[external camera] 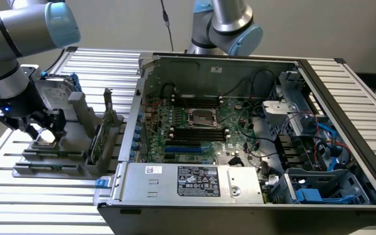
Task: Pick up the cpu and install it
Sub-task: 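Pick up the cpu and move it towards the insertion slot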
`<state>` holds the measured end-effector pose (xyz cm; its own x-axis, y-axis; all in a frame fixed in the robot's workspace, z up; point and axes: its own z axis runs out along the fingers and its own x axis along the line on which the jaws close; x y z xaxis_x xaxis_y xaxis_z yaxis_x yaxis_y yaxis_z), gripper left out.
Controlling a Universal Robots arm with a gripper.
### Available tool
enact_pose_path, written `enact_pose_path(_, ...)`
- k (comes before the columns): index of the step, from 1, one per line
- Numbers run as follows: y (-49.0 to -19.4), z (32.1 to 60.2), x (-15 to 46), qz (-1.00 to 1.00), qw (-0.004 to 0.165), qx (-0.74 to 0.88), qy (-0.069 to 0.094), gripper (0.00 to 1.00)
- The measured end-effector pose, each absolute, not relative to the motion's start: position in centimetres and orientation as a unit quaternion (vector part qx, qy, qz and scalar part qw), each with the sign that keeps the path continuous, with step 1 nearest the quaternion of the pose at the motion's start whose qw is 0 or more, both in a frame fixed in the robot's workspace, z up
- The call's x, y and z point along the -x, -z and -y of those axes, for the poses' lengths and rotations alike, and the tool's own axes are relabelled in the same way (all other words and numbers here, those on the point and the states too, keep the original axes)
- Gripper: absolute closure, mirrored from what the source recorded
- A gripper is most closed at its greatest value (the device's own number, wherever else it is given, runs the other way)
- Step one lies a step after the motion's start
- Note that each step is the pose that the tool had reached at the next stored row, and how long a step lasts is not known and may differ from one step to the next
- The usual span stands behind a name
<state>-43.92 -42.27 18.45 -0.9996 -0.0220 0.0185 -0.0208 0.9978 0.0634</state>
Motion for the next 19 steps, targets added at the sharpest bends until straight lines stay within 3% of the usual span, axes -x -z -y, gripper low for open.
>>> enact_pose_path(9,-18.45,42.26,43.88,0.999,0.01,-0.011,0.032,0.35)
enact_pose_path(11,-18.45,42.26,43.88,0.999,0.01,-0.011,0.032,0.37)
enact_pose_path(12,-18.45,42.27,43.88,0.999,0.01,-0.011,0.032,0.44)
enact_pose_path(19,-18.57,42.26,43.87,0.999,0.01,-0.011,0.032,0.45)
